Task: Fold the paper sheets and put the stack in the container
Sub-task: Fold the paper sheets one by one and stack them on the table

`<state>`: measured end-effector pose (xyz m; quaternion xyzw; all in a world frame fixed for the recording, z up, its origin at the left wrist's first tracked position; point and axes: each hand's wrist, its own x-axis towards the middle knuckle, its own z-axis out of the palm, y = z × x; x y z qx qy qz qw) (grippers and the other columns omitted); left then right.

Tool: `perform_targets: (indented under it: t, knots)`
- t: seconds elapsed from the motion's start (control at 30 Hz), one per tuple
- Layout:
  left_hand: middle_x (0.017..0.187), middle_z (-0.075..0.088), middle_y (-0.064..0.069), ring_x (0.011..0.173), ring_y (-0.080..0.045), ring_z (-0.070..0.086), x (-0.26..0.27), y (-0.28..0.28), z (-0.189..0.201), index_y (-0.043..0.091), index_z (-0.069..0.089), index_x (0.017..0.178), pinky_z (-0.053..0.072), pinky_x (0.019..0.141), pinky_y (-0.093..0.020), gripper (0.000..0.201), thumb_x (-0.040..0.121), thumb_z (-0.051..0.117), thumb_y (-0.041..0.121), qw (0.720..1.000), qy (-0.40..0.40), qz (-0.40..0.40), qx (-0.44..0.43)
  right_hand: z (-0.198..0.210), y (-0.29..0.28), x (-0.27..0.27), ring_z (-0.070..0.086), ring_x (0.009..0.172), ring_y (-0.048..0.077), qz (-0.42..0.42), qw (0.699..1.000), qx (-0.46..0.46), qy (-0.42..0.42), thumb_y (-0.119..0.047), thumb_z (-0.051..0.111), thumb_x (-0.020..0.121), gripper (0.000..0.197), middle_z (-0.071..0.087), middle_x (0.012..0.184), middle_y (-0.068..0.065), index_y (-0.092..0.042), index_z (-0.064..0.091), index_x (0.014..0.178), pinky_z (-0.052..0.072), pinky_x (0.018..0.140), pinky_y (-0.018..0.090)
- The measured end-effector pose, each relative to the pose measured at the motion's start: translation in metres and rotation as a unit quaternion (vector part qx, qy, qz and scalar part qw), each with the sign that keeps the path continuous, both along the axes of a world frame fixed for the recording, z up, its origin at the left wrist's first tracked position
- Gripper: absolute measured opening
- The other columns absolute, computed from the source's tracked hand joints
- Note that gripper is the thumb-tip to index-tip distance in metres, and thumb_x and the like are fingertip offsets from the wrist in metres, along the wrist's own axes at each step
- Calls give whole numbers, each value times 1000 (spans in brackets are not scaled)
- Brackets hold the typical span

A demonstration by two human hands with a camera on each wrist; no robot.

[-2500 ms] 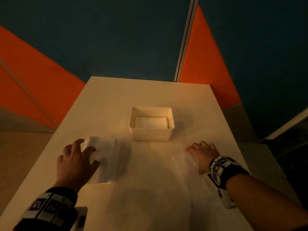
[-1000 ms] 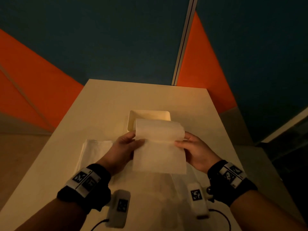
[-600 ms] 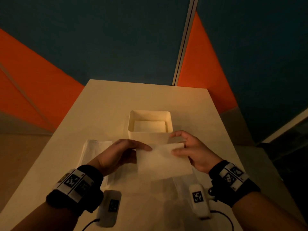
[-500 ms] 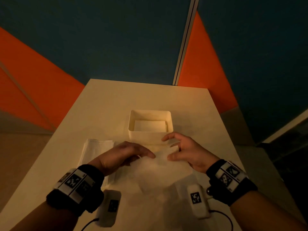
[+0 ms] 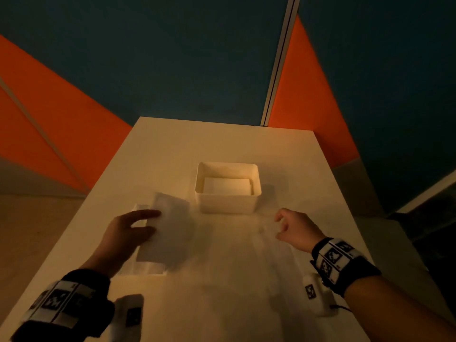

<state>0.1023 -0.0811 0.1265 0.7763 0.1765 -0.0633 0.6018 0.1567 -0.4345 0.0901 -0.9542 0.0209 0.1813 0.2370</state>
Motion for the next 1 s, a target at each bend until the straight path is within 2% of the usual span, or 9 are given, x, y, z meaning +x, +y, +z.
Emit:
perform_targets:
  t: [0.07,0.17,0.3,0.4,0.47,0.6,0.7,0.83,1.0]
  knots:
    - [110,56,-9,90,-31,61,-3,15,-7,24,66,103,52,85,-46,31,87,59,-1,999,14,9,48,-9,-14,0,58,99,20,27,993,-115,6,-22,63,84,33,58,109,1,-22,52,115,49,82,32]
    - [116,54,-11,94,-33,60,-8,27,-13,28,67,101,50,88,-53,31,87,60,1,995,38,8,87,-19,-28,0,55,108,23,42,982,-184,23,-24,57,85,35,53,122,2,-23,49,119,47,85,32]
    - [116,53,-12,92,-32,58,-10,28,-17,20,66,107,49,86,-49,29,88,58,0,991,41,14,124,-26,-40,-2,54,108,22,23,980,-197,36,-23,57,84,34,52,123,1,-24,49,117,47,86,31]
    - [104,58,-13,79,-25,57,-10,24,-18,13,67,110,45,77,-40,27,87,59,0,984,32,8,173,-28,-44,-3,52,112,22,13,981,-187,49,-20,61,81,39,50,126,0,-26,49,118,45,90,31]
    - [100,63,-15,78,-26,59,-10,23,-19,12,68,109,47,76,-38,27,85,62,1,975,16,-11,222,-29,-46,-2,51,114,22,18,981,-181,60,-17,64,78,47,49,128,0,-27,48,121,45,92,32]
    - [115,59,-14,88,-22,53,-11,22,-23,11,67,111,41,77,-33,31,83,63,-2,947,7,-67,313,-29,-43,0,46,120,24,55,974,-207,68,-22,73,74,65,43,133,-2,-32,41,130,44,97,37]
    - [118,58,-17,97,-34,56,-8,24,-26,8,71,104,43,85,-38,32,75,69,-6,927,-1,-91,363,-29,-36,1,40,124,26,104,962,-244,59,-34,79,68,82,37,137,-3,-34,34,137,39,101,41]
    - [132,47,-18,114,-41,45,-7,25,-30,16,72,106,37,97,-46,34,73,74,7,891,19,-106,441,-30,-25,5,33,129,25,182,935,-303,35,-37,82,64,91,33,140,-5,-31,32,139,33,106,43]
    - [142,36,-13,121,-42,35,-7,24,-35,28,65,117,40,97,-52,40,78,72,21,869,40,-110,482,-34,-19,10,34,126,23,216,922,-321,15,-34,85,60,89,39,135,-5,-30,35,134,32,104,41]
